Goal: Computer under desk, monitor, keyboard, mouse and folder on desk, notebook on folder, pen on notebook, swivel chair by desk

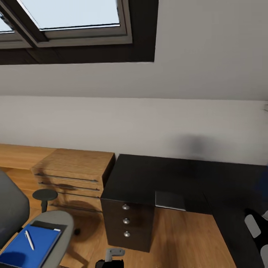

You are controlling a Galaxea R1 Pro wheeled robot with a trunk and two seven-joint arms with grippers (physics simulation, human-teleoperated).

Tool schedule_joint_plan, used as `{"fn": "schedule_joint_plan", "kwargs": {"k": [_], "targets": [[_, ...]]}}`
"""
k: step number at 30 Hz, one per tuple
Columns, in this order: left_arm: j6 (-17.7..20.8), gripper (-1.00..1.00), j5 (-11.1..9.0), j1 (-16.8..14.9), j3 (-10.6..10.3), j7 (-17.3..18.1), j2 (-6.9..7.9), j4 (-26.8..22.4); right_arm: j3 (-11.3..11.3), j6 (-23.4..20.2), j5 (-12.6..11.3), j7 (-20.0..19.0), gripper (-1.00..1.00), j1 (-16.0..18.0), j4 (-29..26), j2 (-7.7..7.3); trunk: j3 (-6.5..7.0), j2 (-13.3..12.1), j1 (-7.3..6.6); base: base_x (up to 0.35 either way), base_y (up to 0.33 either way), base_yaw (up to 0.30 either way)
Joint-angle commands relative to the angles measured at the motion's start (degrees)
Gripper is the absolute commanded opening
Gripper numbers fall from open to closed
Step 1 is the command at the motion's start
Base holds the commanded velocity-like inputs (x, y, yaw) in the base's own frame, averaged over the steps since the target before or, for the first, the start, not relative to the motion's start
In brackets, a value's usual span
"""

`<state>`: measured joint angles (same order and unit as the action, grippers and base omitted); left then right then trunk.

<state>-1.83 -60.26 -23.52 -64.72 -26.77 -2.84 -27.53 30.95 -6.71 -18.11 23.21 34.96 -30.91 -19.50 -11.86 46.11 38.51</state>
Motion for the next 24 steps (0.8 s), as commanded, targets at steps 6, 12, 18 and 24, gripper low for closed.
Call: {"fn": "schedule_joint_plan", "kwargs": {"k": [6, 12, 18, 24], "targets": [[-0.24, 1.00, -0.48, -0.11, -0.48, -0.39, -0.01, -0.07, -1.53, -0.15, -0.15, 0.19, -1.00, 0.02, -0.12, 0.29, 0.04, 0.07, 0.01, 0.000, 0.000, -0.264], [-0.28, 1.00, -0.48, -0.10, -0.50, -0.45, -0.15, -0.07, -2.77, -0.36, 0.06, 0.07, -1.00, 0.02, -0.22, 0.77, 0.17, 0.07, 0.01, 0.000, 0.000, -0.264], [-0.28, 1.00, -0.48, -0.09, -0.50, -0.48, -0.31, -0.07, -7.84, -0.45, 0.10, 0.11, -1.00, 0.02, -0.44, 1.40, 0.29, 0.07, 0.01, 0.000, 0.000, -0.264], [-0.28, 1.00, -0.48, -0.12, -0.50, -0.48, -0.35, -0.07, -9.60, -0.63, 0.16, 0.08, -1.00, 0.02, -1.01, 2.70, 0.42, 0.07, 0.01, 0.000, 0.000, -0.264]]}}
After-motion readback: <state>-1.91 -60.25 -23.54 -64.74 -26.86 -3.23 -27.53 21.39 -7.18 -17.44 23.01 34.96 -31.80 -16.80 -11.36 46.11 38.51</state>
